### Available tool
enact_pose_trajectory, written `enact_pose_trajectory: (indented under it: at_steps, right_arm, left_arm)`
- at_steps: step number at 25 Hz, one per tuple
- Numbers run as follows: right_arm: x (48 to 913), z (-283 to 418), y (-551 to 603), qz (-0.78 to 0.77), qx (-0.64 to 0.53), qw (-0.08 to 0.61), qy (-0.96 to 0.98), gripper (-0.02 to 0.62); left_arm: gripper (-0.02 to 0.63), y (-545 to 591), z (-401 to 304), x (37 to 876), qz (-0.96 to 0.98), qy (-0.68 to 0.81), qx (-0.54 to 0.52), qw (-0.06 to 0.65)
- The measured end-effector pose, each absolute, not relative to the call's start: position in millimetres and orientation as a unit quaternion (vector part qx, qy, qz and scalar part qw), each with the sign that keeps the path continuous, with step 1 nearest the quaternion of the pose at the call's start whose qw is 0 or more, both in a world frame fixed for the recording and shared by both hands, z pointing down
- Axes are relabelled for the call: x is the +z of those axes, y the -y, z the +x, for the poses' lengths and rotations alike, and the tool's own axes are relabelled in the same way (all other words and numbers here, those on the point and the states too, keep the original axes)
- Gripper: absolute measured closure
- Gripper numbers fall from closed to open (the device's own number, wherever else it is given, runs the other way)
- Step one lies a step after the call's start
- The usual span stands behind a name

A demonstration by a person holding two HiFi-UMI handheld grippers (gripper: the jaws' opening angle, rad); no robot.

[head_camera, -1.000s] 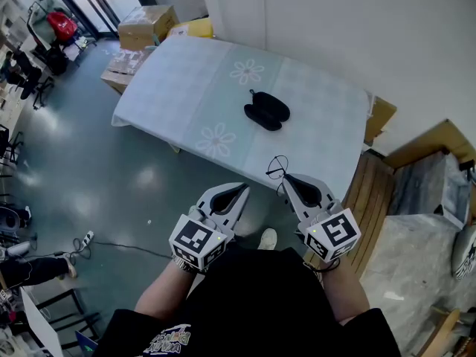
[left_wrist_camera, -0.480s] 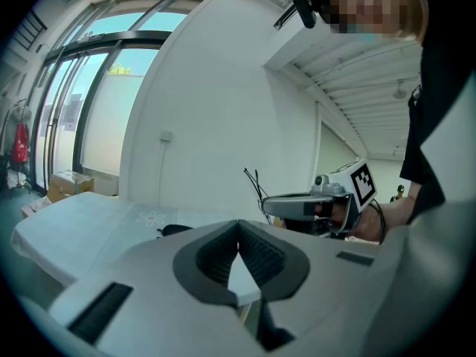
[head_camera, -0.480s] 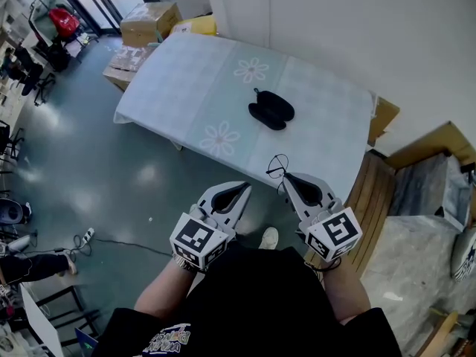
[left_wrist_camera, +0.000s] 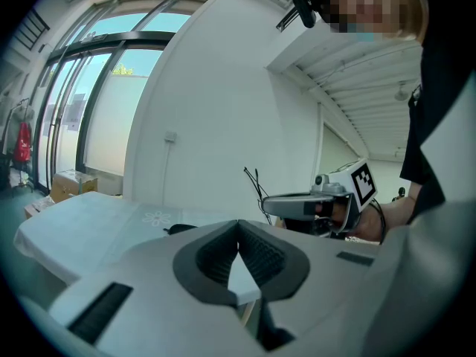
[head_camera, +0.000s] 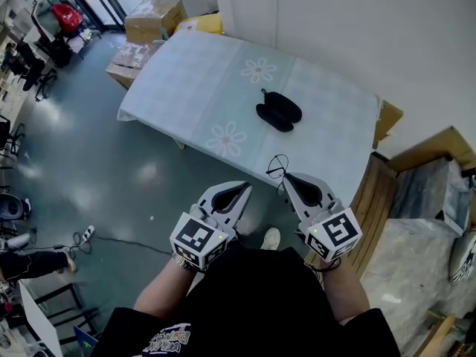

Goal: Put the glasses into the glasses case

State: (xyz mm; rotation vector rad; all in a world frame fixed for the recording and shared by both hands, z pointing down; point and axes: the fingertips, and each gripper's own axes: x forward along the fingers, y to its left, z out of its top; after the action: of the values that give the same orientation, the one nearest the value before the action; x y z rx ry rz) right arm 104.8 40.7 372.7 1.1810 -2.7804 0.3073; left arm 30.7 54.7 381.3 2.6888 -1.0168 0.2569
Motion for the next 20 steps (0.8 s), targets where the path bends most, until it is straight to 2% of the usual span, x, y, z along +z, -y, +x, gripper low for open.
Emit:
enact_pose_trajectory:
  at_steps: [20]
  right_arm:
    - [373, 56, -13, 0.393, 0.105, 0.058, 0.912, 0.572]
  left_arm:
    - [0.578, -27, -15, 383, 0.928, 0.34, 0.084, 0.131]
